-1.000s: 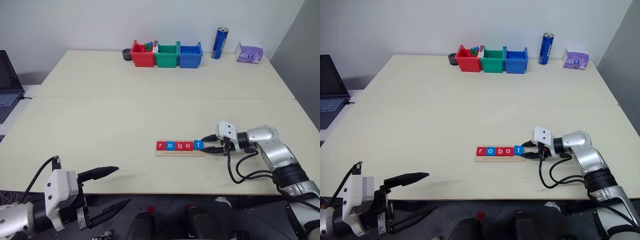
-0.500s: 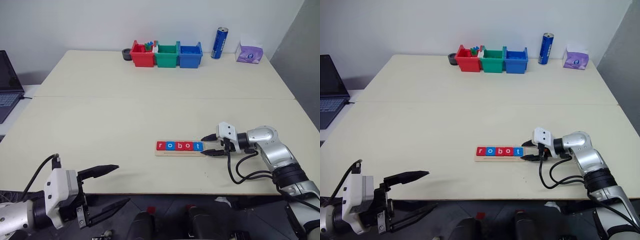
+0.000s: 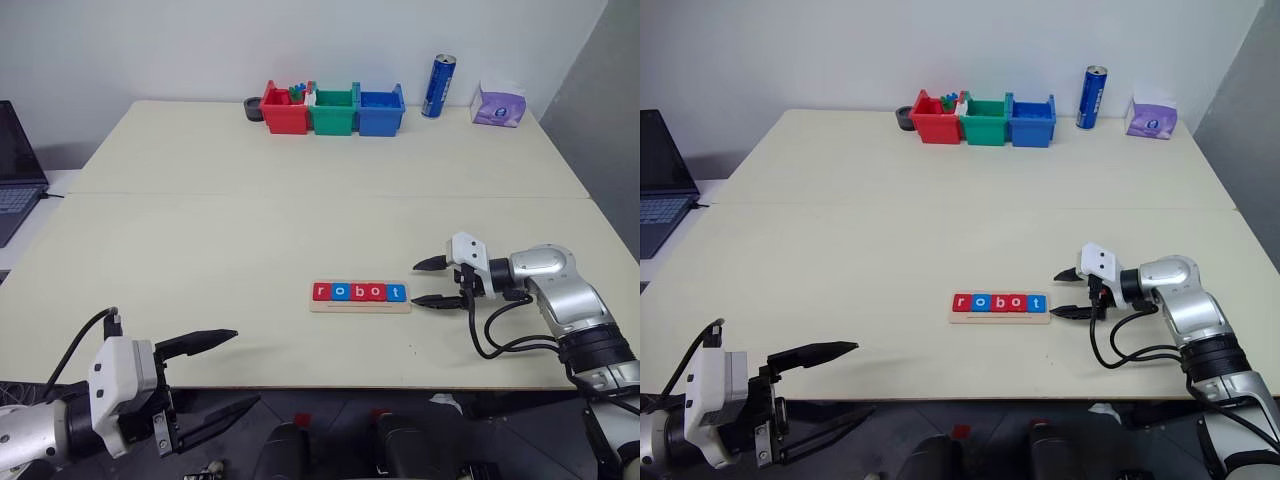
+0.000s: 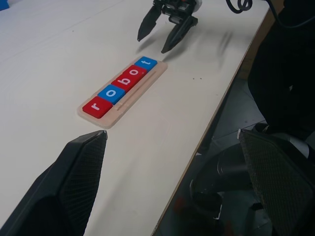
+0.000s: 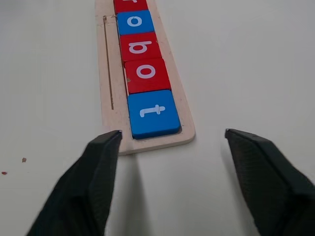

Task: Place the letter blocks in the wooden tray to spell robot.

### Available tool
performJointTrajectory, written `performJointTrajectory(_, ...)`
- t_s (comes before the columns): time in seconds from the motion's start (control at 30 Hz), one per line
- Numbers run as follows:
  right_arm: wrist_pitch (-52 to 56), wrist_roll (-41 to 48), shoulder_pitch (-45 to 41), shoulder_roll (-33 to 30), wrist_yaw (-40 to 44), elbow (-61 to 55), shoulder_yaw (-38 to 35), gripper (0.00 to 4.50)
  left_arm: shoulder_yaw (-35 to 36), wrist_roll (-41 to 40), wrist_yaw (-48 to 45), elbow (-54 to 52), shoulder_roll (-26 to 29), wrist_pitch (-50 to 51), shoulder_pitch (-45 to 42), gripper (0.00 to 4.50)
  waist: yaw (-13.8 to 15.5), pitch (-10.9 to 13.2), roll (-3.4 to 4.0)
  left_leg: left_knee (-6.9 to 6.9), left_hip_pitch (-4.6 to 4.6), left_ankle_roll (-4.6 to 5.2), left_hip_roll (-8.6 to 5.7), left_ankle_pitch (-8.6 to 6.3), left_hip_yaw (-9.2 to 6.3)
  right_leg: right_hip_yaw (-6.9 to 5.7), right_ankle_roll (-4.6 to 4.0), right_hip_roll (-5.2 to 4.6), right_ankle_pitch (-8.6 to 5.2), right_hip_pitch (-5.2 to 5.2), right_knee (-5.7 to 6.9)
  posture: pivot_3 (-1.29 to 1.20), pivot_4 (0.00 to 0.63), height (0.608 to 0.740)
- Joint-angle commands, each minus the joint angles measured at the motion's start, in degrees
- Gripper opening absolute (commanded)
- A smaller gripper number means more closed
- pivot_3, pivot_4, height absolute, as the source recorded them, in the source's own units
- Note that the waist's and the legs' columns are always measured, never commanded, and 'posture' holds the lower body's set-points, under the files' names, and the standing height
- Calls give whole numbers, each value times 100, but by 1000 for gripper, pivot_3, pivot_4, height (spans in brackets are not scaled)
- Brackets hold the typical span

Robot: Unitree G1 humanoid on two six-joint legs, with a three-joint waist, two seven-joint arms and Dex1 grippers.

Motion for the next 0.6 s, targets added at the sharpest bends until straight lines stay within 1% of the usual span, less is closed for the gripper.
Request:
performJointTrajectory(0.03, -204, -2, 47, 43, -113, -82, -63, 2086, 28, -23, -16, -20, 63, -29, -11, 4500, 0, 0, 0, 0, 0, 0, 0, 0, 0, 0, 0, 0, 0, 0, 0, 0, 150, 740)
performJointTrajectory(0.17, -278, -42, 82, 67, -153, -61, -18, 613, 51, -22, -37, -21, 71, -28, 6, 4500, 0, 0, 0, 0, -1, 0, 0, 0, 0, 1, 0, 0, 0, 0, 0, 0, 150, 740)
performJointTrajectory(0.23, -296, -66, 91, 80, -168, -65, 14, 23, 50, -24, -23, -28, 78, -18, 1, 4500, 0, 0, 0, 0, 0, 0, 0, 0, 0, 0, 0, 0, 0, 0, 0, 0, 150, 740)
performJointTrajectory(0.6, -462, -246, 49, 148, -226, 99, 197, 23, 61, -16, 31, -81, 51, -2, 46, 4500, 0, 0, 0, 0, 0, 0, 1, 0, 0, 0, 0, 0, 0, 0, 0, 0, 150, 740)
